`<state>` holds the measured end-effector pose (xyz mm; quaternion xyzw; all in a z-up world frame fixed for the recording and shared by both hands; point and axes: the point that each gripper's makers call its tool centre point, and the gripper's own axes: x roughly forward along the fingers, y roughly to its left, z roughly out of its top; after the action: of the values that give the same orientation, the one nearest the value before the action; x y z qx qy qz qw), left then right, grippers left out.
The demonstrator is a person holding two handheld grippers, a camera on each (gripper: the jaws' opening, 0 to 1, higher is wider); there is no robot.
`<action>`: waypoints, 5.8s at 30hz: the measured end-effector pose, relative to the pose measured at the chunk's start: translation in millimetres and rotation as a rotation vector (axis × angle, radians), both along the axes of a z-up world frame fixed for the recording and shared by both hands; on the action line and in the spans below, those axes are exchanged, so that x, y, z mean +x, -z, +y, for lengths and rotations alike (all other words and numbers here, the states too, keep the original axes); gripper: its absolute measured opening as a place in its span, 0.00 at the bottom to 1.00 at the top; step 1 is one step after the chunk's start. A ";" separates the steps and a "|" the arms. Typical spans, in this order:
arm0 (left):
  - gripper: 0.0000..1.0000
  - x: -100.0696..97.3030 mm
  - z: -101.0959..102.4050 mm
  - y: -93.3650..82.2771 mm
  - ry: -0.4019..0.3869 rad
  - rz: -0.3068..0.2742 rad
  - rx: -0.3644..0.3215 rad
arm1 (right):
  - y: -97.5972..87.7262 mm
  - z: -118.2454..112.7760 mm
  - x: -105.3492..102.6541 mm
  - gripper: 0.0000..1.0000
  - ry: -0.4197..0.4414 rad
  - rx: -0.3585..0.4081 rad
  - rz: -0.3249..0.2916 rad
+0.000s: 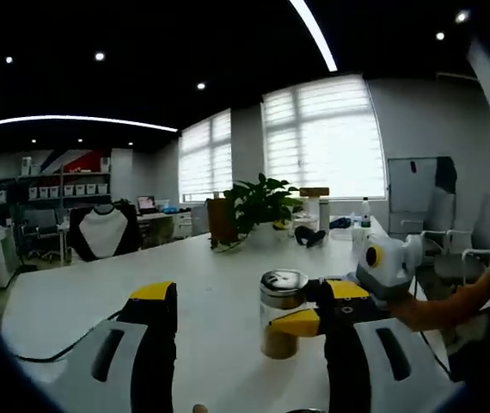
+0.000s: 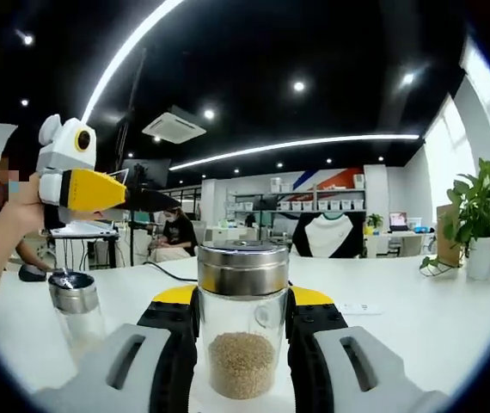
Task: Rotate the seasoning bottle until the label or dispensing opening points toward the visible target arrow and the bottle remains upright within the marked orientation range
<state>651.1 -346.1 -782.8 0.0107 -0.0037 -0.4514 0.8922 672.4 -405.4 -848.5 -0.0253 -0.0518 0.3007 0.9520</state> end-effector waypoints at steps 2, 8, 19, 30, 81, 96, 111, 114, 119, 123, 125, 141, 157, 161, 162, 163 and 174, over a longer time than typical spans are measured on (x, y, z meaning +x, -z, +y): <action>0.68 -13.9 -5.6 3.1 0.034 0.004 -0.001 | -3.7 -0.8 -10.8 0.37 -0.011 0.013 -0.008; 0.68 -41.8 -16.2 14.8 0.064 0.006 0.027 | -7.8 -4.0 -36.0 0.37 -0.044 0.072 0.005; 0.68 -73.5 -60.5 50.3 0.181 0.053 0.086 | 5.6 -3.2 -76.5 0.36 -0.084 0.127 -0.011; 0.68 -89.5 -71.4 59.0 0.214 0.075 0.074 | 14.5 -0.2 -106.1 0.36 -0.135 0.127 0.011; 0.43 -141.2 -61.6 97.0 0.115 0.107 0.014 | 54.3 34.0 -179.9 0.36 -0.276 0.070 0.072; 0.43 -132.7 -31.6 96.4 -0.184 0.052 -0.017 | 69.9 50.0 -173.5 0.37 -0.070 -0.024 0.024; 0.43 -127.3 -27.3 95.5 -0.409 0.004 -0.041 | 91.3 60.0 -162.8 0.42 0.120 -0.092 0.034; 0.43 -125.3 -22.6 95.2 -0.434 0.008 -0.054 | 95.4 62.1 -154.0 0.42 0.119 -0.133 0.041; 0.43 -124.9 -21.1 95.2 -0.428 0.008 -0.049 | 98.2 63.8 -145.5 0.41 0.059 -0.101 0.085; 0.43 -124.2 -19.4 94.2 -0.405 0.010 -0.072 | 97.3 63.9 -145.5 0.40 -0.012 -0.090 0.079; 0.42 -125.2 -20.7 94.5 -0.368 0.014 -0.064 | 97.1 63.7 -145.3 0.40 -0.073 -0.089 0.076; 0.41 -142.2 -33.4 84.2 -0.079 -0.116 0.023 | 99.2 61.1 -166.3 0.39 -0.428 -0.094 0.097; 0.44 -155.2 -25.5 92.1 0.132 -0.032 -0.011 | 99.3 69.3 -186.8 0.39 -0.536 -0.075 0.100; 0.51 -156.0 -21.4 92.4 0.130 -0.075 0.019 | 99.0 71.1 -188.7 0.39 -0.554 -0.075 0.099; 0.51 -157.6 -22.3 92.8 0.151 -0.071 0.027 | 98.9 71.7 -189.8 0.39 -0.556 -0.077 0.097; 0.51 -158.5 -22.5 92.9 0.167 -0.064 0.025 | 98.7 72.1 -190.3 0.39 -0.561 -0.078 0.097; 0.42 -164.9 -29.5 96.3 0.282 0.001 -0.004 | 98.7 72.2 -189.6 0.40 -0.570 -0.082 0.093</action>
<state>486.2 -375.5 -879.1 0.0083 -0.0056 -0.5722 0.8201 482.9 -333.2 -947.3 -0.0342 -0.0008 0.5587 0.8286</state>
